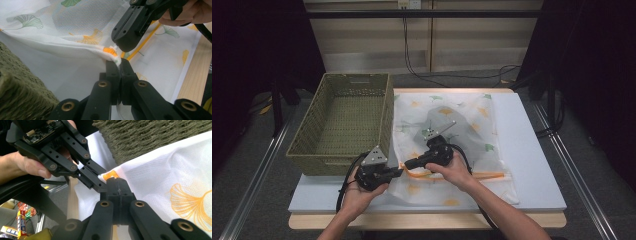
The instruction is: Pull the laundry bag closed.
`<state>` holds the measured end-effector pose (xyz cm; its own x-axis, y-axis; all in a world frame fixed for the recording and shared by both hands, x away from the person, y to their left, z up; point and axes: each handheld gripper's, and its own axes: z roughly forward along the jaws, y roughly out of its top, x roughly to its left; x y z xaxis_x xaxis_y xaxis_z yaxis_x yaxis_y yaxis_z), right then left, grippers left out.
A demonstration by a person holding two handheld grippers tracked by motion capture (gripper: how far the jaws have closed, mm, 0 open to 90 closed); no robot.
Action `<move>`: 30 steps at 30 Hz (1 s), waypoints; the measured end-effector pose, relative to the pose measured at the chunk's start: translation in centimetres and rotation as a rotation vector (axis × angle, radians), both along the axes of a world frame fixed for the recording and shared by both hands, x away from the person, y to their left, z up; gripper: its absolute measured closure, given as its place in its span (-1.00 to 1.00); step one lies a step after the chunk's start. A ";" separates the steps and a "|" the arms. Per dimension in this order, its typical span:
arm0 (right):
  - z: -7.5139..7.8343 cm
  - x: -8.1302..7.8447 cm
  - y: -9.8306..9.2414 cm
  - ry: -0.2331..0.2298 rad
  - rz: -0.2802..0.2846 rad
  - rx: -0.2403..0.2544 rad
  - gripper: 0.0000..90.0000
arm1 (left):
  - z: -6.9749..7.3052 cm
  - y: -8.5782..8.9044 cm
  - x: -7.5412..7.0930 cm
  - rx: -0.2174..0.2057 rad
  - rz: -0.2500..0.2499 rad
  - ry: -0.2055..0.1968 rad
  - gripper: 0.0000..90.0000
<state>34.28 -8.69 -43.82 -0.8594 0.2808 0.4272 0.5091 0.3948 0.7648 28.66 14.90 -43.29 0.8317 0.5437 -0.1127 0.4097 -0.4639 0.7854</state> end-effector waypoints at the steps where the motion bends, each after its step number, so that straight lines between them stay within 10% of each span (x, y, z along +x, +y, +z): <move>1: 0.0 0.0 0.0 0.004 -0.006 -0.003 1.00 | 0.0 0.0 0.0 -0.003 -0.004 0.000 0.96; 30: -0.1 -0.2 -0.6 -0.026 -0.057 -0.062 1.00 | 0.5 0.6 -0.1 -0.026 -0.003 -0.015 0.96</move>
<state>34.08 -9.34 -43.93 -0.8517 0.3548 0.3856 0.5128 0.4127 0.7528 28.58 15.52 -42.82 0.8352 0.5381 -0.1137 0.3960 -0.4448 0.8033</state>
